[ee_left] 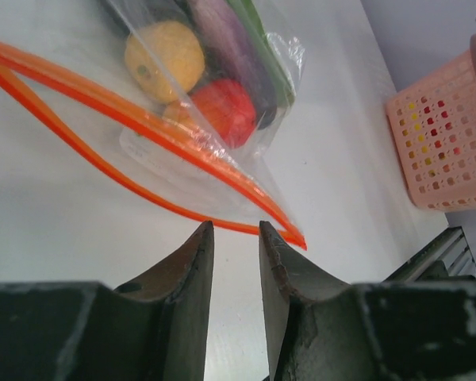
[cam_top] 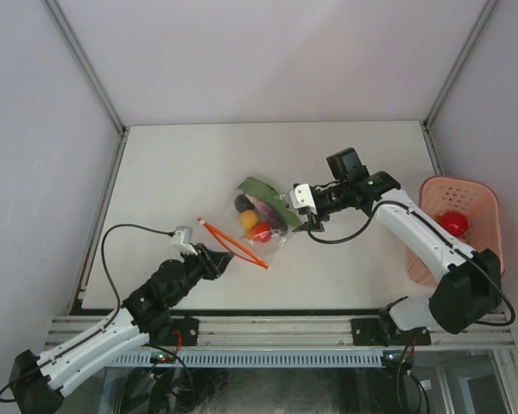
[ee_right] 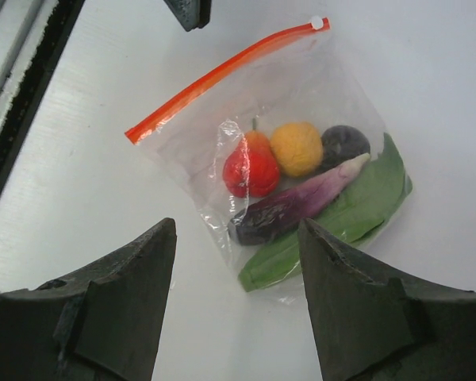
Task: Open the zip-top bag and remove the fake food
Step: Pick up the fake fruit from the zipper food storage bag.
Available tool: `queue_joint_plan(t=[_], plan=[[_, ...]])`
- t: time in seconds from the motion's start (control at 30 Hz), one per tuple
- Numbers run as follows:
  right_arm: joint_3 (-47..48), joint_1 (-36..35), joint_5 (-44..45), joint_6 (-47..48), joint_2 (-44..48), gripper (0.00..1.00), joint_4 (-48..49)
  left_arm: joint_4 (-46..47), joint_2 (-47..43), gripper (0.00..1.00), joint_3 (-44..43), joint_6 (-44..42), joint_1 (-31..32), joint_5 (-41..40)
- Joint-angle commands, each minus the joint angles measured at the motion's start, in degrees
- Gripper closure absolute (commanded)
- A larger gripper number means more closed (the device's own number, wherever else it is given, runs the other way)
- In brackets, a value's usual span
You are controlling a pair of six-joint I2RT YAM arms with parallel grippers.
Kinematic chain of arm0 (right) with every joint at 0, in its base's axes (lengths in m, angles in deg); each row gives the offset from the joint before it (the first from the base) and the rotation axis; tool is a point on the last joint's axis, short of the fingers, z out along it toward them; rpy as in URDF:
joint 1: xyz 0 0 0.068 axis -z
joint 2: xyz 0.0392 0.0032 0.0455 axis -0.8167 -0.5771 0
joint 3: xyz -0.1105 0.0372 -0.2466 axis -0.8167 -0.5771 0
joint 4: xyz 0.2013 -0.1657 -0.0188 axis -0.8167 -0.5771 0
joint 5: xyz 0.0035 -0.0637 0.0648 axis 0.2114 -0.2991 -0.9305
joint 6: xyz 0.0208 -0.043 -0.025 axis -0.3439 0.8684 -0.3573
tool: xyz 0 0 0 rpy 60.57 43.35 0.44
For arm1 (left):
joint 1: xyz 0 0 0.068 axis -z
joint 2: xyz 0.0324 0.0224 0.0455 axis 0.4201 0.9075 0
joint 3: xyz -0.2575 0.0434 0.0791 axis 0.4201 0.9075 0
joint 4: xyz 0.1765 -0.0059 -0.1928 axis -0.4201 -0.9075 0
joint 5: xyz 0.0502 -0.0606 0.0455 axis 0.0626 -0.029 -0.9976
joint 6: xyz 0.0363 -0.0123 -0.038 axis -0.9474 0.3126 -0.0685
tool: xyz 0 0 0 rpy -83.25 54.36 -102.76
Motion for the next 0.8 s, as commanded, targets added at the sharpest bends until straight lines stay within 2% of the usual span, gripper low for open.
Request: queue_joint_plan(t=[0.0,0.27,0.5,0.77], plan=[[1.24,-0.60,-0.76,8.17,-3.55,0.38,4.15,3.60,0.63,0.67,1.95,1.90,-0.31,2.70],[-2.50,-2.65,2.36,9.16,-8.09,0.39,9.16,-2.13,-1.17,0.68,2.47,3.74,-0.31,-0.22],[-4.82,-5.72,5.58,9.68,-10.47,0.39,12.69,1.37,1.46,0.71,2.70,4.03,-0.31,-0.46],[-6.45,-7.31,7.43,5.78,-11.63,0.41,17.06,4.83,4.33,0.81,3.76,6.00,-0.30,-0.45]])
